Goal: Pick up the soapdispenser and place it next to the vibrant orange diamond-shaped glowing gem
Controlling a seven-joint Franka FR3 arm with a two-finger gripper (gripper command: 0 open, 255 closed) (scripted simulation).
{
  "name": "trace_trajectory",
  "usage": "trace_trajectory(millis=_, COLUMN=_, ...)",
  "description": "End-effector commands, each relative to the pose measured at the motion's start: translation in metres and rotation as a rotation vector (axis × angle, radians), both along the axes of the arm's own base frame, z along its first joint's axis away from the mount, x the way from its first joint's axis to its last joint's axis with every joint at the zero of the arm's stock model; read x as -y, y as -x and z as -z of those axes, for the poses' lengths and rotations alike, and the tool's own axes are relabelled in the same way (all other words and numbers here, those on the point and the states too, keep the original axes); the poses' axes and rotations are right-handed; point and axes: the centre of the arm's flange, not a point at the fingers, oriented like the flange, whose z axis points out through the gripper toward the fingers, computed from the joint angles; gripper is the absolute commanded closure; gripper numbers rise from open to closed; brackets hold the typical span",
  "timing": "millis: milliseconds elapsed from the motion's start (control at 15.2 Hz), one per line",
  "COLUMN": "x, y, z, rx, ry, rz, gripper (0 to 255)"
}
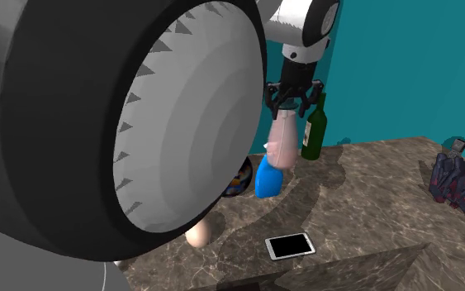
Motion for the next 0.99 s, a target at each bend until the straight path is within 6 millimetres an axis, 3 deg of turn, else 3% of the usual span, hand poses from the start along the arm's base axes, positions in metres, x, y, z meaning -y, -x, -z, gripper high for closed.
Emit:
trace_trajectory(millis=0, x=0.000, y=0.001, z=-0.011, rx=0.000, ry=0.000, rz=0.000, gripper=255)
trace_trajectory(millis=792, x=0.000, y=0.001, z=-0.072, rx=0.000, ry=0.000, rz=0.000, gripper=255)
trace_trajectory(millis=924, x=-0.022, y=-0.013, z=-0.066, rx=0.000, ry=0.000, rz=0.000, gripper=255)
